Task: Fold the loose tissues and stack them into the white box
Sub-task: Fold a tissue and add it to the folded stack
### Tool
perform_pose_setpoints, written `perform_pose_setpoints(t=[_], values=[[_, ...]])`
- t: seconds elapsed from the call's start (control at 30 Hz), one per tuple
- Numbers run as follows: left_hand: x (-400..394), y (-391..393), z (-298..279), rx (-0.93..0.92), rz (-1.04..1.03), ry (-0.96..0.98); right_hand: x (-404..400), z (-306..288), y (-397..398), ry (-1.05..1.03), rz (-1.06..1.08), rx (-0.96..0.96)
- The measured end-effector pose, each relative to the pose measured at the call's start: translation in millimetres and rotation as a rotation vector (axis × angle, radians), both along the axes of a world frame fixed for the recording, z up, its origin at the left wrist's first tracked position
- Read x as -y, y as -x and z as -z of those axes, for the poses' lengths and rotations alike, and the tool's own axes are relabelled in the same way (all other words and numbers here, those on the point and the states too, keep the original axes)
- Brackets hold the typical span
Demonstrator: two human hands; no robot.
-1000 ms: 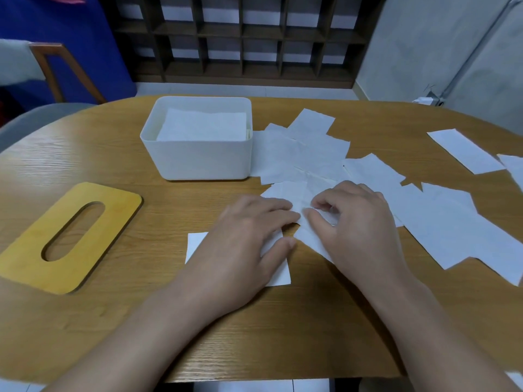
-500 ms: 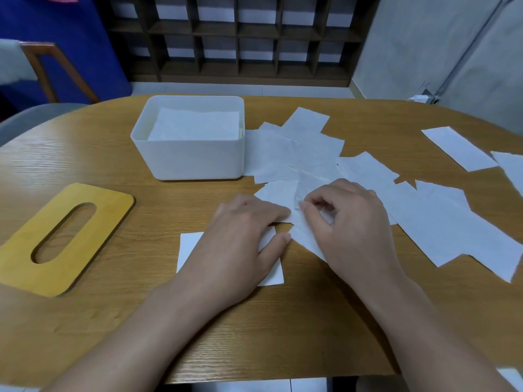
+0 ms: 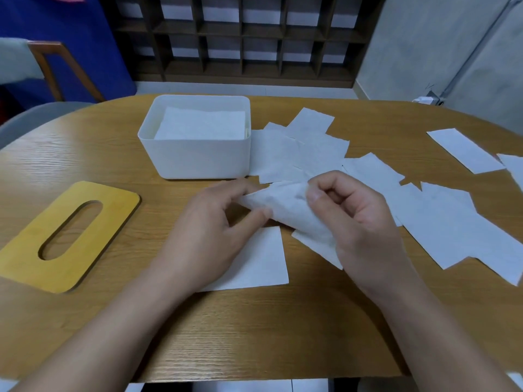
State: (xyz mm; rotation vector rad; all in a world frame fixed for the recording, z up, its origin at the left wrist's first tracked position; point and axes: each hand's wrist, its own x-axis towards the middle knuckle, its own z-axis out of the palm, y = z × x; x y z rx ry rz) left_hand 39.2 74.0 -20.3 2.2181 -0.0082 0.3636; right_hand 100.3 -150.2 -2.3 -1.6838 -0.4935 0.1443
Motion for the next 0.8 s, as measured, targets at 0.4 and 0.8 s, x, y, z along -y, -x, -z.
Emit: perform_pose_setpoints(t=[0.4, 0.8], values=[[-21, 21, -19, 0.008, -0.059, 0.197, -15, -1, 2, -0.084, 0.078, -0.055], [-45, 34, -12, -0.155, -0.142, 0.044, -24, 19, 7, 0.171, 0.069, 0.095]])
